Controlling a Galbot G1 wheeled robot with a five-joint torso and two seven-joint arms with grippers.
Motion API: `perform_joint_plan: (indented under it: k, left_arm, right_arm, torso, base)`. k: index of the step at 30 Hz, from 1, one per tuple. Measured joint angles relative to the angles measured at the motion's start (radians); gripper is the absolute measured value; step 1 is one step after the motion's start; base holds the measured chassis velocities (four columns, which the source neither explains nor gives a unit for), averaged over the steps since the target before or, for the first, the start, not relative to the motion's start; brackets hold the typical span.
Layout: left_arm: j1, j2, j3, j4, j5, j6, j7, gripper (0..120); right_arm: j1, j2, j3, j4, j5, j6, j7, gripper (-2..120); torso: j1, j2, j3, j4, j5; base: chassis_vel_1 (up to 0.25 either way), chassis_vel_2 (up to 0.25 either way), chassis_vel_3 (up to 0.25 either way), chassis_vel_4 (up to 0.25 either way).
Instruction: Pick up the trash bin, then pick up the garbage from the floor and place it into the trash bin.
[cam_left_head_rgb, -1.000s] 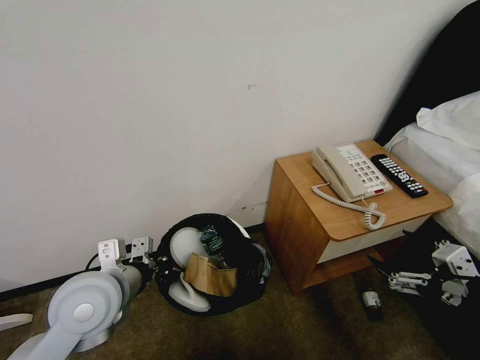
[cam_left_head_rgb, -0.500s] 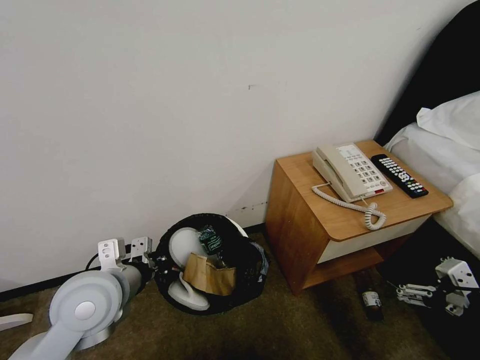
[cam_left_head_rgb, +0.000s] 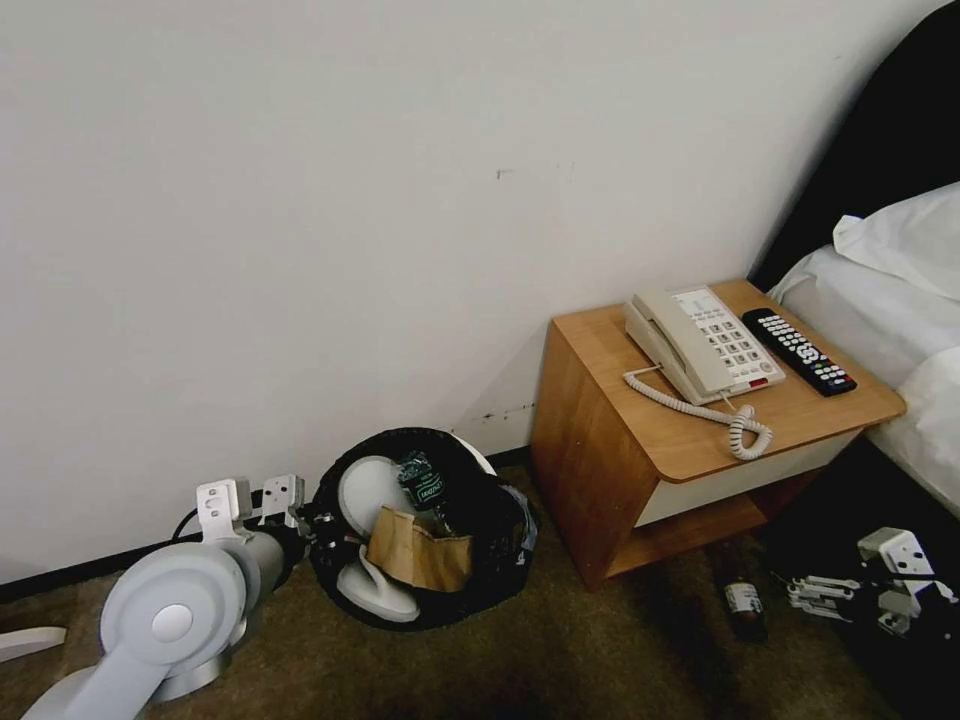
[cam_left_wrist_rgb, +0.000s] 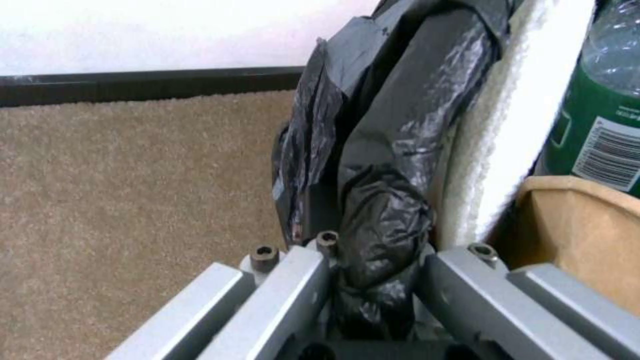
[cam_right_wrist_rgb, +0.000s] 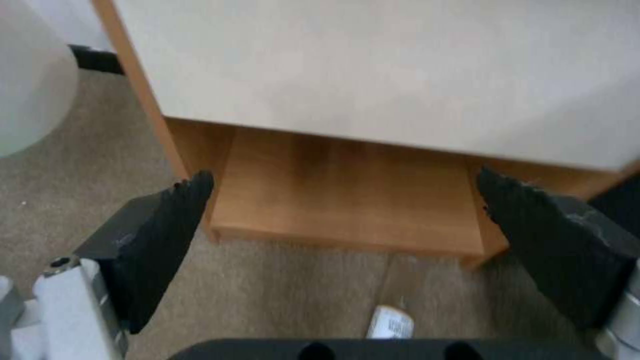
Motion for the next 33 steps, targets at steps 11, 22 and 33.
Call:
perform_joint_plan:
  k: [11, 22, 33]
  left_arm:
    - [0.005, -0.022, 0.002, 0.008, 0.017, 0.000, 0.002, 0]
    - [0.008, -0.031, -0.001, 0.006, 0.026, 0.000, 0.002, 0]
    - [0.010, -0.028, -0.002, 0.001, 0.031, 0.000, 0.003, 0]
  right_arm:
    - [0.020, -0.044, -0.089, -0.029, 0.089, -0.140, 0.128, 100]
    - [0.038, -0.057, -0.111, -0.064, 0.122, -0.165, 0.167, 100]
    - [0.055, -0.051, -0.137, -0.108, 0.174, -0.190, 0.237, 100]
  torso:
    - [0.000, 0.000, 0.000, 0.0000, 0.0001]
    - [0.000, 0.000, 0.000, 0.0000, 0.0000]
    - [0.000, 0.000, 0.000, 0.0000, 0.0000]
  base:
    - [0.000, 0.000, 0.000, 0.000]
    - [0.000, 0.000, 0.000, 0.000]
    - [0.000, 0.000, 0.000, 0.000]
